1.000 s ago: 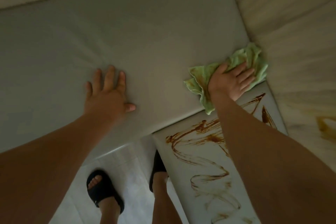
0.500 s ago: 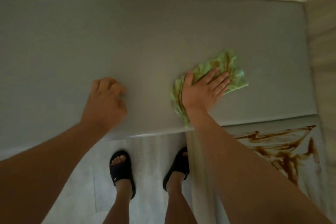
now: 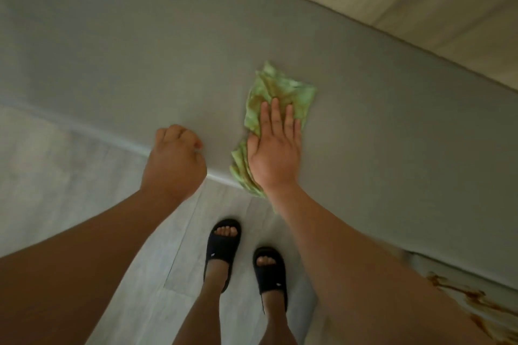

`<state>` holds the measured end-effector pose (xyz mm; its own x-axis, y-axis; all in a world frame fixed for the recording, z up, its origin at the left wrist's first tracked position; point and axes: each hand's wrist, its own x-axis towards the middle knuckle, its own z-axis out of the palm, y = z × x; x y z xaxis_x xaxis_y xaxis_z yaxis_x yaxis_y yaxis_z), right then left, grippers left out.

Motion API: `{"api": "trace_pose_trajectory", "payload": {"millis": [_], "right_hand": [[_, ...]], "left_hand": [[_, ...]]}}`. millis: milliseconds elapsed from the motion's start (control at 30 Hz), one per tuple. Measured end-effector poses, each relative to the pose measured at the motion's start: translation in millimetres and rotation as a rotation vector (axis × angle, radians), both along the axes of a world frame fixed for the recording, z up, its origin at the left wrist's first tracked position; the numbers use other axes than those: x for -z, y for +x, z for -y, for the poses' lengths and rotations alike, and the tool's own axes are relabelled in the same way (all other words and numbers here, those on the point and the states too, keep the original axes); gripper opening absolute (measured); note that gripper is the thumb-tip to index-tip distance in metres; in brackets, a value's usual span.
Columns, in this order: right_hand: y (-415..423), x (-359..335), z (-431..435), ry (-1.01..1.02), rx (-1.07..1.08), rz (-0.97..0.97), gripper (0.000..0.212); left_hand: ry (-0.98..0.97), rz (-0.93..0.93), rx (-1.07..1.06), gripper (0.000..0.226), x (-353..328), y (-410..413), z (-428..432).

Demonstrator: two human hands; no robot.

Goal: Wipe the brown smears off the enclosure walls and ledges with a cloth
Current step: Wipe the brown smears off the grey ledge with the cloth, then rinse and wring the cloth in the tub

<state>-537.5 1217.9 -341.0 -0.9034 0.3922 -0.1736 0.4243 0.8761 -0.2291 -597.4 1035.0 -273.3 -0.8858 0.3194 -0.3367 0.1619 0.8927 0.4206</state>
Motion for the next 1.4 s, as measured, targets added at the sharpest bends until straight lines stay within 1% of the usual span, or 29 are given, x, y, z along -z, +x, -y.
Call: {"api": "trace_pose_trajectory", "payload": {"millis": [67, 167, 233, 300, 333, 400, 467, 533, 567, 667, 733, 800, 900, 933, 967, 1033, 1067, 1133, 1200, 1300, 1400], "right_hand": [[-1, -1, 17, -0.016, -0.138, 0.01, 0.068], [2, -7, 31, -0.119, -0.252, 0.006, 0.07], [6, -15, 42, -0.224, -0.273, 0.064, 0.073], [15, -30, 62, -0.361, -0.286, 0.12, 0.068], [21, -42, 71, -0.451, -0.272, 0.156, 0.061], [27, -67, 88, -0.659, -0.169, 0.217, 0.05], [33, -99, 107, -0.888, 0.022, 0.24, 0.044], [38, -126, 125, -1.021, 0.172, 0.281, 0.033], [42, -140, 136, -1.066, 0.206, 0.329, 0.03], [51, -167, 160, -1.226, 0.332, 0.509, 0.037], [61, -180, 181, -1.326, 0.396, 0.568, 0.035], [74, -193, 207, -1.388, 0.425, 0.591, 0.039], [94, -201, 254, -1.49, 0.447, 0.645, 0.047], [99, -205, 268, -1.518, 0.453, 0.669, 0.048], [104, -208, 283, -1.523, 0.431, 0.712, 0.05], [120, -215, 325, -1.527, 0.375, 0.753, 0.056], [127, -218, 344, -1.52, 0.359, 0.754, 0.058], [148, -224, 391, -1.518, 0.309, 0.777, 0.059], [163, -233, 430, -1.51, 0.276, 0.784, 0.059], [193, -256, 507, -1.518, 0.205, 0.795, 0.057], [225, -287, 592, -1.498, 0.127, 0.781, 0.052]], "left_hand": [[-0.001, 0.034, -0.071, 0.024, -5, 1, 22], [0.0, 0.084, -0.18, 0.025, -15, 9, 55], [0.003, 0.139, -0.279, 0.026, -22, 21, 69], [0.029, 0.197, -0.416, 0.026, -34, 38, 82], [0.059, 0.231, -0.486, 0.025, -42, 50, 87], [0.108, 0.296, -0.58, 0.025, -57, 69, 96], [0.137, 0.346, -0.628, 0.025, -72, 84, 106], [0.146, 0.36, -0.664, 0.024, -92, 100, 123], [0.154, 0.357, -0.693, 0.024, -103, 111, 136], [0.254, 0.366, -0.804, 0.02, -122, 135, 165], [0.351, 0.375, -0.875, 0.02, -128, 154, 186], [0.475, 0.362, -0.945, 0.031, -128, 175, 209], [0.642, 0.313, -1.056, 0.055, -127, 212, 242], [0.694, 0.318, -1.096, 0.057, -127, 223, 251], [0.756, 0.338, -1.146, 0.055, -127, 234, 262], [0.851, 0.415, -1.212, 0.041, -129, 261, 294], [0.871, 0.441, -1.209, 0.034, -132, 273, 309], [0.834, 0.39, -1.172, 0.024, -142, 302, 349], [0.774, 0.249, -1.193, 0.012, -156, 321, 383], [0.758, 0.06, -1.331, 0.014, -186, 358, 458], [0.773, -0.083, -1.46, 0.013, -222, 390, 537]]}}
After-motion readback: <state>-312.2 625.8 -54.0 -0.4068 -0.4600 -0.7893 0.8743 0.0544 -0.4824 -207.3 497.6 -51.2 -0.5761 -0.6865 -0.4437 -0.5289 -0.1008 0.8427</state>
